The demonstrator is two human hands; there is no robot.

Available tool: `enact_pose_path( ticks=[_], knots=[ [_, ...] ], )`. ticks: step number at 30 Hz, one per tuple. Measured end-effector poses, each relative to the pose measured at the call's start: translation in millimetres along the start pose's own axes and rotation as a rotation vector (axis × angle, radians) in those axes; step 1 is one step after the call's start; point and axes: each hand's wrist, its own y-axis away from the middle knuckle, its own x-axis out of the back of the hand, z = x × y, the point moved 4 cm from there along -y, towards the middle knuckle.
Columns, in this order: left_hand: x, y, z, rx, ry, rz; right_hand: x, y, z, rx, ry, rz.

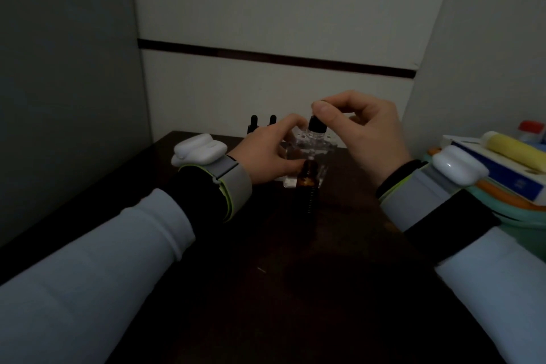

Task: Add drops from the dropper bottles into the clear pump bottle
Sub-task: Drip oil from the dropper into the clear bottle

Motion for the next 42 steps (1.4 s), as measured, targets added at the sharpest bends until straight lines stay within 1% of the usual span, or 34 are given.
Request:
enact_pose_path(
  ticks=[14,16,20,22,25,30,42],
  knots=[
    [1,0,0,-0.010,-0.011,0.004,-2,1,-3,0.008,0.015,-0.010],
    [1,0,0,-0.016,-0.005,0.004,2,0,-7,0.047,-0.010,0.067],
    [1,0,0,-0.018,-0.029,0.005,18,-5,-13,0.149,-0.069,0.311],
    [1,1,1,-0.024,-0.036,0.007,20,-6,-13,0.186,-0.067,0.365],
    [2,1,1,-0.028,-0.033,0.006,14,-7,-7,0.181,-0.031,0.338],
    [1,0,0,-0.025,-0.021,0.004,4,-7,12,0.122,0.150,0.178],
    [1,1,1,-0.020,-0.022,0.006,3,-8,14,0.077,0.138,0.162]
  ],
)
